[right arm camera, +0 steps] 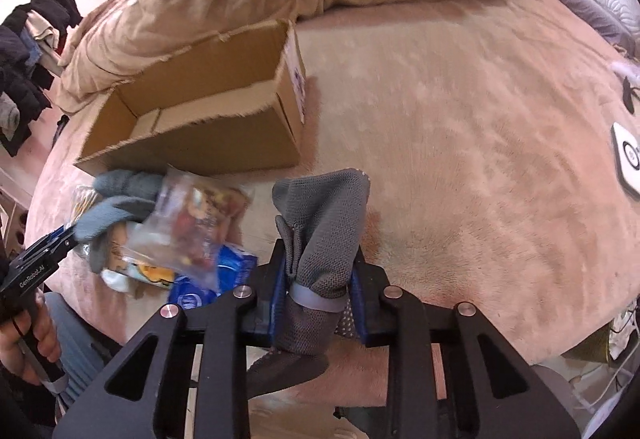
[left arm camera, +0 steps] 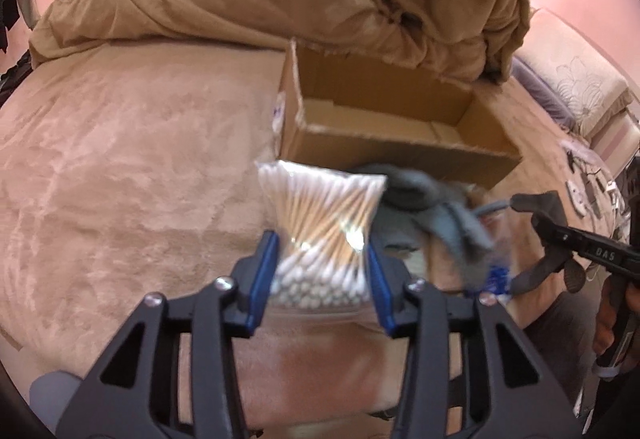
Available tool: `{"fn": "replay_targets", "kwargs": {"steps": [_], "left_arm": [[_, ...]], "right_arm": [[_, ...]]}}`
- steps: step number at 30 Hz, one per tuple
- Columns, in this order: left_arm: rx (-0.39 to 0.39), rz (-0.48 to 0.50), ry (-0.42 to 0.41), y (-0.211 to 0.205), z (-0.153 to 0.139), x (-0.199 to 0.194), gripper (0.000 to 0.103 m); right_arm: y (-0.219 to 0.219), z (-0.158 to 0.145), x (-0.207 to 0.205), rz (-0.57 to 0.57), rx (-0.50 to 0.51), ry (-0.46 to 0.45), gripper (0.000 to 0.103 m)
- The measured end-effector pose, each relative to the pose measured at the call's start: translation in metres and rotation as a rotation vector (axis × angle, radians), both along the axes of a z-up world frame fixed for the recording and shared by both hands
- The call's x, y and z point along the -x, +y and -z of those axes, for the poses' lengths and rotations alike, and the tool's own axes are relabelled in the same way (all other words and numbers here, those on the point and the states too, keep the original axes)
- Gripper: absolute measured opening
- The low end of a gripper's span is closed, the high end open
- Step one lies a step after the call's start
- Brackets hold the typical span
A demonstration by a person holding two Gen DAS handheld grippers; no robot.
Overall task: Organize objects
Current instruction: 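Grasp the cotton swab bag with the left gripper while the right grasps grey socks, then drop the swab bag into the box with the left gripper while the right drops the socks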
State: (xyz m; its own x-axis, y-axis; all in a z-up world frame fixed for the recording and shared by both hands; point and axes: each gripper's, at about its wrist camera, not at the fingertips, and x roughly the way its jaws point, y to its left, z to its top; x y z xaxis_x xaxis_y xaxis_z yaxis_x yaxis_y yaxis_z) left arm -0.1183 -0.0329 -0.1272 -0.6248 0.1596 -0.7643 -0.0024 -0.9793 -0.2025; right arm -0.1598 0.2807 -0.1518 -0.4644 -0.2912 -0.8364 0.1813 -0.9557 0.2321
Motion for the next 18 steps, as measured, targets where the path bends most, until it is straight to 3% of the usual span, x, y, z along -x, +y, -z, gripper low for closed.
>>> {"fn": "replay_targets", "kwargs": {"steps": [12,18], "left_arm": [[-0.037,0.050,0.181,0.018,-0.107,-0.029,0.044],[-0.045,0.079,0.222,0.029,-0.140,-0.020,0.044]], "right_arm": [[-0.013,-0.075,-0.022,-0.041,0.032,0.157,0.029],[-0.014,-0.105,-0.021,-0.058,0.046,0.239,0.029]]}}
